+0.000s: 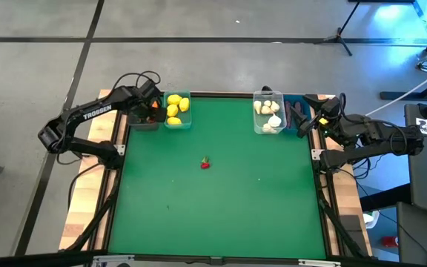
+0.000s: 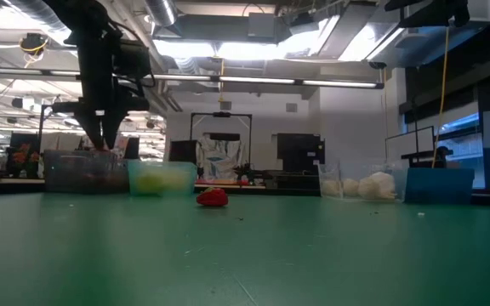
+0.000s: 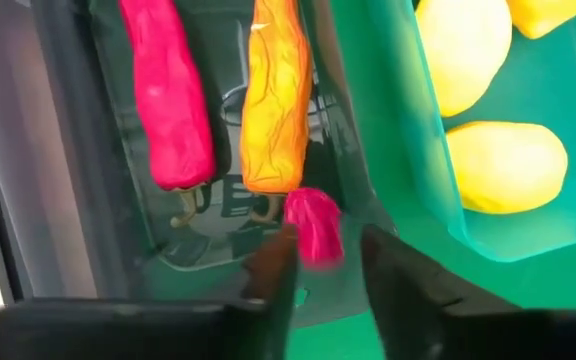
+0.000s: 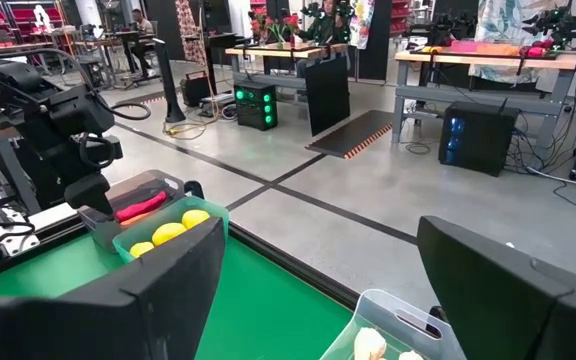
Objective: Sort produce into baskets
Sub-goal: Put the green pepper into the black bin
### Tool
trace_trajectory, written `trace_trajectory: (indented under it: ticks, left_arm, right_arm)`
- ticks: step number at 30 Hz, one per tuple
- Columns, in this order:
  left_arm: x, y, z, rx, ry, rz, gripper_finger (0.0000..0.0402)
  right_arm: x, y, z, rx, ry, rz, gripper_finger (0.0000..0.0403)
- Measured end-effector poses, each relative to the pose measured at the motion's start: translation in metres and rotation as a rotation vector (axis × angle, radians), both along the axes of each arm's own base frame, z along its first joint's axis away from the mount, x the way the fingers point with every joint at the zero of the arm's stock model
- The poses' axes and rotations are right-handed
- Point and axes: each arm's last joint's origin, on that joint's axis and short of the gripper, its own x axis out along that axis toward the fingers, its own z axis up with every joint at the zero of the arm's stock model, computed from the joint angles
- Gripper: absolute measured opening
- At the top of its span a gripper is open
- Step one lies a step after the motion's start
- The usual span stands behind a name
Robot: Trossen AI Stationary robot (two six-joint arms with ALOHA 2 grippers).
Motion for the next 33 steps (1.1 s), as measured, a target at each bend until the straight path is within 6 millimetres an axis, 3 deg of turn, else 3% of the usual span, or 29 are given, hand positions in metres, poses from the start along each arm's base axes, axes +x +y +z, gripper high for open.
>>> trace_trajectory:
  ticks: [6,10,17,24,33]
  left_arm:
    - [0.0,0.0,0.0,-0.003,-0.009,0.018,0.0208]
    - [0.003,0.0,0.0,-0.006,-0.035,-0.005,0.0241]
    - [0.046,-0.014,0.01,0.017,-0.343,-0.37,0.0246]
    - [0.092,-0.045,0.026,0.211,-0.566,-0.76,0.0246]
    - [0.127,-0.064,-0.007,0.17,-0.493,-0.897,0.0246]
  right_arm:
    - [0.0,0.0,0.0,0.0,0.0,0.0,0.033]
    - [0.0,0.0,0.0,0.0,0.0,0.0,0.033]
    - [0.0,0.0,0.0,0.001,-0.001,0.0,0.033]
    - [0.0,0.0,-0.001,0.029,-0.018,-0.005,0.033]
    - [-0.001,0.0,-0.005,0.068,-0.02,-0.014,0.033]
